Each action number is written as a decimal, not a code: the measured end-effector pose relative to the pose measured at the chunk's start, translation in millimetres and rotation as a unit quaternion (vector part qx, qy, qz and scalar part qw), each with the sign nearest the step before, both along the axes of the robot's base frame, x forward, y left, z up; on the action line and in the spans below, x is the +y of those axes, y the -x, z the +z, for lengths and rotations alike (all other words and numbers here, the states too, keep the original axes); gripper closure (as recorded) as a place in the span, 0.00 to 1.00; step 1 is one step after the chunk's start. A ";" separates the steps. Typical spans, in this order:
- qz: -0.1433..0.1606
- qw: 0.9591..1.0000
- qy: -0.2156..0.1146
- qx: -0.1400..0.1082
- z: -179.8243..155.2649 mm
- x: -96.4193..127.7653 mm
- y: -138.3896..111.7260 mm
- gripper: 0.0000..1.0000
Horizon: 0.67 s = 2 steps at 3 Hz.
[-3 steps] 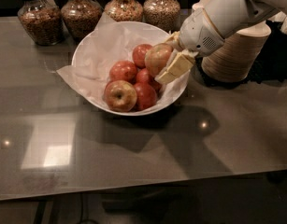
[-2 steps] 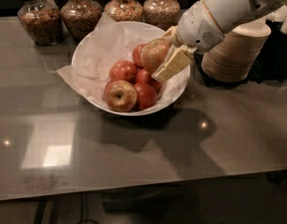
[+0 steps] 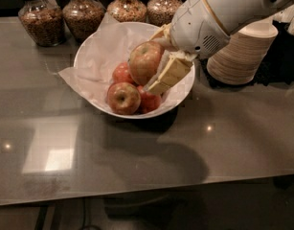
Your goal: Pick apple from white bowl
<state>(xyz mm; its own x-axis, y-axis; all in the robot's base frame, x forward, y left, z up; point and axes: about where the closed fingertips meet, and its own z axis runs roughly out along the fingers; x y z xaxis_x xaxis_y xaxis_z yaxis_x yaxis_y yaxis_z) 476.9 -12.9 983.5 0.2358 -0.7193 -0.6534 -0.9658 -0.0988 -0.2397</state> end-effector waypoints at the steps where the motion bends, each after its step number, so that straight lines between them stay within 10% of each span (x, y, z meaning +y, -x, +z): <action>1: 0.011 1.000 0.000 -0.018 6.6 8.1 35.0 1.00; 2: 0.016 0.999 -0.002 -0.036 13.8 9.9 58.4 1.00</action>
Offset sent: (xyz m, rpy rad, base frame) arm -0.0835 0.0083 0.0183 0.0142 -0.1046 0.0389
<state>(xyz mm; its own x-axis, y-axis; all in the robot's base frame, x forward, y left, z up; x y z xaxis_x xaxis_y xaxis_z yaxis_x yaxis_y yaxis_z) 418.4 -3.0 997.3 0.3053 -0.7078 -0.6371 -0.9424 -0.1282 -0.3091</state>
